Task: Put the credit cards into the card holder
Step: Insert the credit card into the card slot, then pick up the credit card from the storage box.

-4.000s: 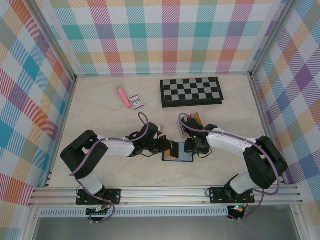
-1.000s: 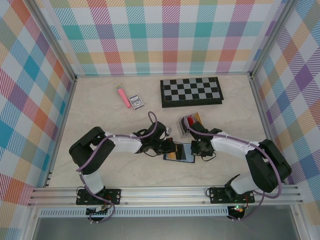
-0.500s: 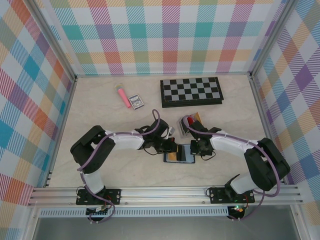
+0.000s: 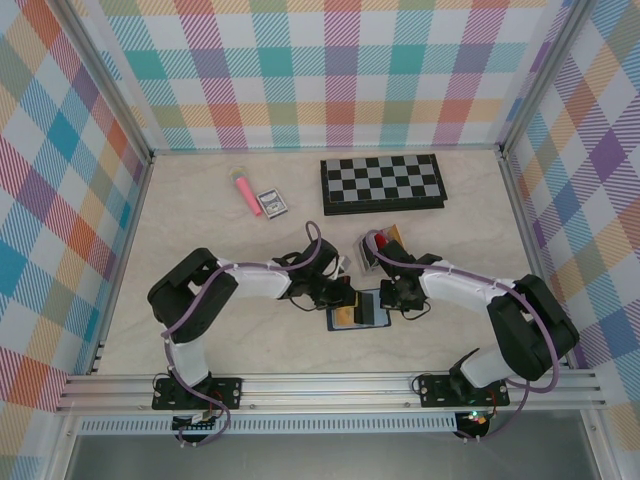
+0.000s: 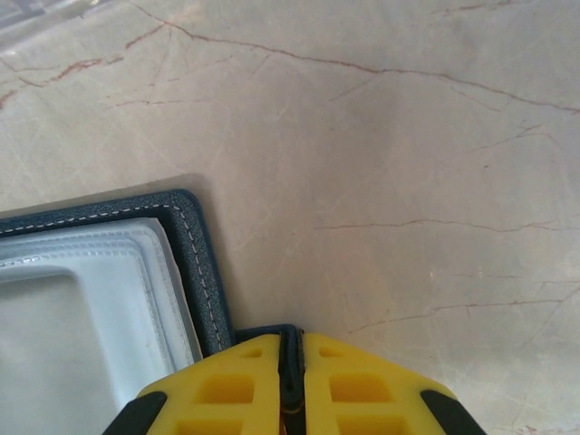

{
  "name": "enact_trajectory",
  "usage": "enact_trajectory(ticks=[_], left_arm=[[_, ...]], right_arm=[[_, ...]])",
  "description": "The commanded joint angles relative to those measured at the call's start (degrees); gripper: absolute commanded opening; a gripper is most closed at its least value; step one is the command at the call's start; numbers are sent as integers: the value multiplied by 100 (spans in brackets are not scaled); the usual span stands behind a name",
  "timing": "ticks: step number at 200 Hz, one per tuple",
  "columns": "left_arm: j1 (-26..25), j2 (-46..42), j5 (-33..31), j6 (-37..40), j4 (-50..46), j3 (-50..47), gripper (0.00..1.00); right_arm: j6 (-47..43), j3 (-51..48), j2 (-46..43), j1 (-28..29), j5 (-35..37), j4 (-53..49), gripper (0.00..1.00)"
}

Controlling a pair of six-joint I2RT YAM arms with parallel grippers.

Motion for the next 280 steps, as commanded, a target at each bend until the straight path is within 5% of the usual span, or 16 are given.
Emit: enact_trajectory(ticks=[1, 75, 174, 218, 280], left_arm=[[-151, 195, -320, -710, 698, -172, 0], [-348, 343, -612, -907, 874, -149, 0], [-331, -766, -1500, -253, -426, -132, 47], [-72, -1078, -1918, -321, -514, -208, 52], [550, -941, -1942, -484, -686, 71, 53]], right_arm=[[103, -134, 16, 29, -650, 417, 11], [247, -332, -228, 27, -758, 407, 12], [-603, 688, -888, -489, -47, -698, 47], [-1389, 1820, -1, -445, 15, -730, 45], [-1926, 3406, 1681, -31, 1470, -1262, 38]])
